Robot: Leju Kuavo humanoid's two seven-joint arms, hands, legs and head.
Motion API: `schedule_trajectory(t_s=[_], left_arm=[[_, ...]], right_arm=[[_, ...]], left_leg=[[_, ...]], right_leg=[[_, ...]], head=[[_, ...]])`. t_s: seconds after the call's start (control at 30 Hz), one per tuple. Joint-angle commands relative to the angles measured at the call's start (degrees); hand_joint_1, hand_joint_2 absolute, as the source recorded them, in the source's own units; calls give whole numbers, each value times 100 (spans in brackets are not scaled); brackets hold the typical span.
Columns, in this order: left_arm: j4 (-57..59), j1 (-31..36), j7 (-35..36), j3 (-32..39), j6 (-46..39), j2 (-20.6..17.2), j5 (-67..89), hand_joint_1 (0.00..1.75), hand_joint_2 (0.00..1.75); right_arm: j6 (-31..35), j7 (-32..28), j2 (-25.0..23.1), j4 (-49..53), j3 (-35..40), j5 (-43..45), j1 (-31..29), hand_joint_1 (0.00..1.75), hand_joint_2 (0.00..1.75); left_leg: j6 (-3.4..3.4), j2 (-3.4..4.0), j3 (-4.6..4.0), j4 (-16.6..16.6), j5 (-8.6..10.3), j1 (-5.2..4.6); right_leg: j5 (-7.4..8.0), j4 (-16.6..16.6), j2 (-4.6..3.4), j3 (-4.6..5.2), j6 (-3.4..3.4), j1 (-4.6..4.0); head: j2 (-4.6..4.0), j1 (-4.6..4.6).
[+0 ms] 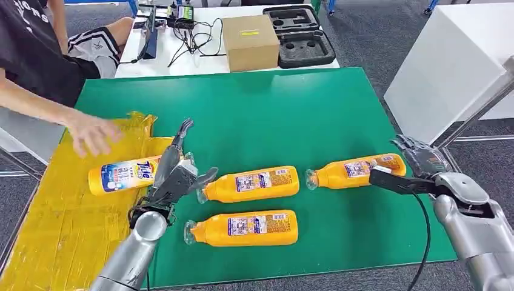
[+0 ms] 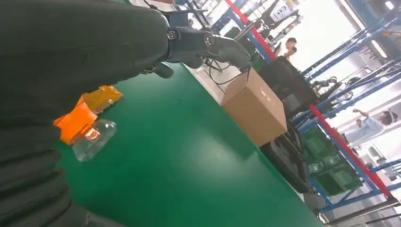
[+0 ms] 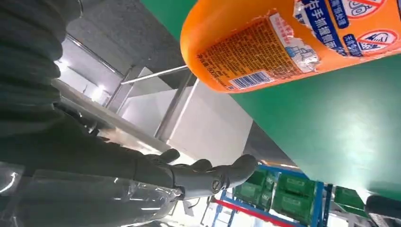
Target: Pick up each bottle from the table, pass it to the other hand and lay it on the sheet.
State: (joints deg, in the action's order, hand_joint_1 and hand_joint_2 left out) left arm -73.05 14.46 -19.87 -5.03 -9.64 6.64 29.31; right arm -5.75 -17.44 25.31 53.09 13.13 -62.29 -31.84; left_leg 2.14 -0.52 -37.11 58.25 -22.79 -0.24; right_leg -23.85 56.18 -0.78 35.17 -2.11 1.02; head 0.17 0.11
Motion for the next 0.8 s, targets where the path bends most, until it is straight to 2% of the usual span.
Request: schedule_trajectory(t_s=[0.03, 0.23, 0.4, 0.53, 0.67, 0.8], left_arm=[[529, 348, 34, -97, 34, 23, -7, 0, 175], [540, 350, 58, -99, 26, 22, -11, 0, 175], [675, 471, 112, -155, 4, -16, -87, 0, 175], [750, 529, 136, -204, -31, -47, -163, 0, 175], [805, 554, 126, -238, -31, -39, -198, 0, 175], [825, 567, 126, -251, -36, -22, -208, 0, 175]], right_arm=[[-31, -12, -585, -1374, 800, -173, -894, 0, 175], [-82, -5, -665, -1606, 956, -215, -1009, 0, 175], [-1067, 145, -746, -2488, 1291, -5, -1441, 0, 175], [-1264, 17, -639, -2765, 1321, 231, -1457, 0, 175], [-1597, 146, -581, -2981, 1415, 239, -1519, 0, 175], [-1635, 146, -543, -3003, 1441, 249, -1518, 0, 175]], left_leg=[[-13, 32, 30, 0, -12, 6], [-11, 17, 27, -3, -7, 3], [-12, 22, 35, 0, -11, 4], [-7, 0, 19, 1, -2, 2], [-3, -4, 18, -2, 2, 3], [-3, 0, 16, 1, 1, 3]], right_leg=[[1, -5, -22, -22, 11, -8], [-2, -4, -8, -20, 10, -5], [-5, -1, -11, -27, 11, -6], [-4, -1, 7, -16, 8, -3], [-2, -6, 9, -16, 5, -4], [-2, -4, 6, -16, 5, -3]], head=[[0, 0], [0, 0], [0, -2], [0, 0], [0, 0], [0, 0]])
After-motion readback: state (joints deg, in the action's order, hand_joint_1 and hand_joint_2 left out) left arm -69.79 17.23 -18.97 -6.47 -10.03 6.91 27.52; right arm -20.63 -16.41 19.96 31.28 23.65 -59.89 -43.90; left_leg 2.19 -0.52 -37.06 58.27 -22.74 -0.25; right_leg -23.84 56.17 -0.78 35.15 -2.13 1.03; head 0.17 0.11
